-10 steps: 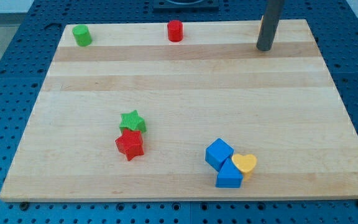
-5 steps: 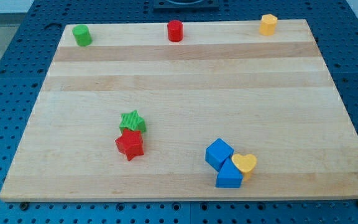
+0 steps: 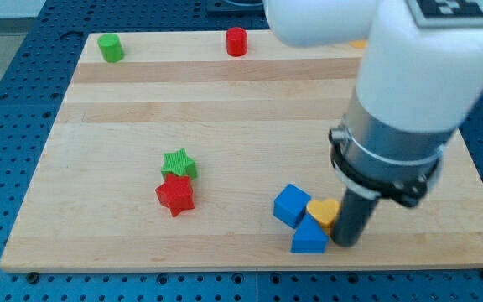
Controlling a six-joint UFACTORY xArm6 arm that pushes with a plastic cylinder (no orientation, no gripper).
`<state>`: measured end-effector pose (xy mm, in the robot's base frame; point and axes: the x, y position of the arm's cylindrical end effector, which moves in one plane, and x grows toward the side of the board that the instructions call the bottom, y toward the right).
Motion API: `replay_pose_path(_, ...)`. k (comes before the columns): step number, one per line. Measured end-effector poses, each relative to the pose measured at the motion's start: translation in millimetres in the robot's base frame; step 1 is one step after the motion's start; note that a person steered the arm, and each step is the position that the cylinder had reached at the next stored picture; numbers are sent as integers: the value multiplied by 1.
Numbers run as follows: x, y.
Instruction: Move the yellow heart towards center
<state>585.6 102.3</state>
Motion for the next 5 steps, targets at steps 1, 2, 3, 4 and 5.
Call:
replay_pose_path(1,-43,-18)
replay_pose_path(2,-54,-27)
replay_pose_path(3,-60,-29)
replay_pose_path(4,-98,-53)
replay_pose_path(5,-135,-101)
